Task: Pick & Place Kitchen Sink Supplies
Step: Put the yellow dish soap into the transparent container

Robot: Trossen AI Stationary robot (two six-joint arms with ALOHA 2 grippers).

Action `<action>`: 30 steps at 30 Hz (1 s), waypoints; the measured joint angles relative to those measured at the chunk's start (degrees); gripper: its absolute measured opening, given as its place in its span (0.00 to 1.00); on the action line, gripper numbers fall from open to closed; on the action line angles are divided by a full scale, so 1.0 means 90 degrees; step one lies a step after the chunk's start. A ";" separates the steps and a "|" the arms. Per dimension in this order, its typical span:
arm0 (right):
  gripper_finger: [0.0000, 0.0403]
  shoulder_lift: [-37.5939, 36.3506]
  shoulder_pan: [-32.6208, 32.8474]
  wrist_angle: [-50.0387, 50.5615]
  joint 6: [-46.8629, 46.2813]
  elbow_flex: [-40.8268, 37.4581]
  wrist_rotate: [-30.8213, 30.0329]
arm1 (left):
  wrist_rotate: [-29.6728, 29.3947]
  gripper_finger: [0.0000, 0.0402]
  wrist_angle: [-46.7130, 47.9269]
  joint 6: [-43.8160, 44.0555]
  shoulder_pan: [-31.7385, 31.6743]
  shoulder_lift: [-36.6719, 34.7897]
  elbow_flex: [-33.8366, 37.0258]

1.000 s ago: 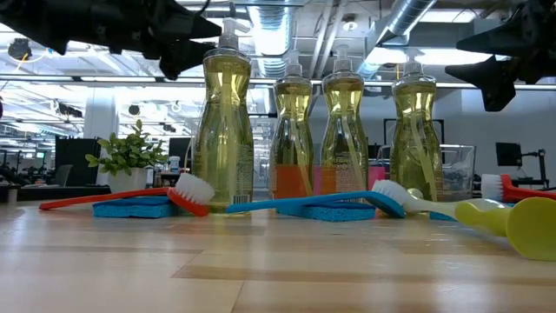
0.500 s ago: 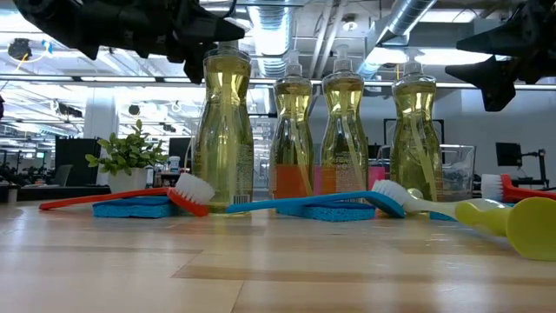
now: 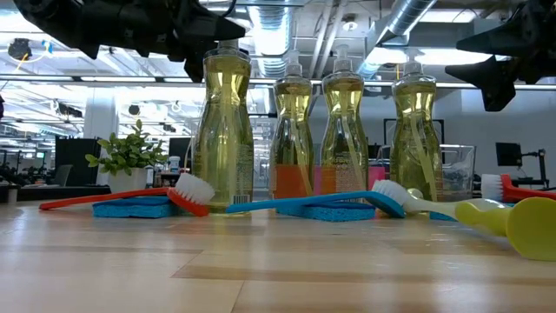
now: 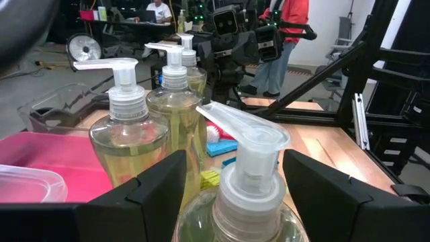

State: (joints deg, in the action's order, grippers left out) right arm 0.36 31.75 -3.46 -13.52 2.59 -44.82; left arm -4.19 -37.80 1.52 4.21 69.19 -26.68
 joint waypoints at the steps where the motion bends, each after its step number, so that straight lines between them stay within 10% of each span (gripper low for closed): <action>1: 0.52 0.0000 0.0000 0.0000 0.0000 0.0000 0.0000 | 0.0000 0.58 0.0000 0.0000 0.0000 0.0000 0.0000; 12: 0.52 0.0000 0.0000 0.0000 0.0000 0.0000 0.0000 | -0.0007 0.29 -0.0016 -0.0054 0.0001 0.0000 0.0000; 30: 0.52 0.0000 0.0000 0.0027 0.0000 0.0000 0.0000 | 0.0013 0.28 -0.0188 0.0028 0.0029 -0.0002 0.0007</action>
State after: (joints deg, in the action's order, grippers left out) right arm 0.36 31.75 -3.22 -13.52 2.59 -44.82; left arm -4.07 -39.49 1.77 4.47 69.17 -26.61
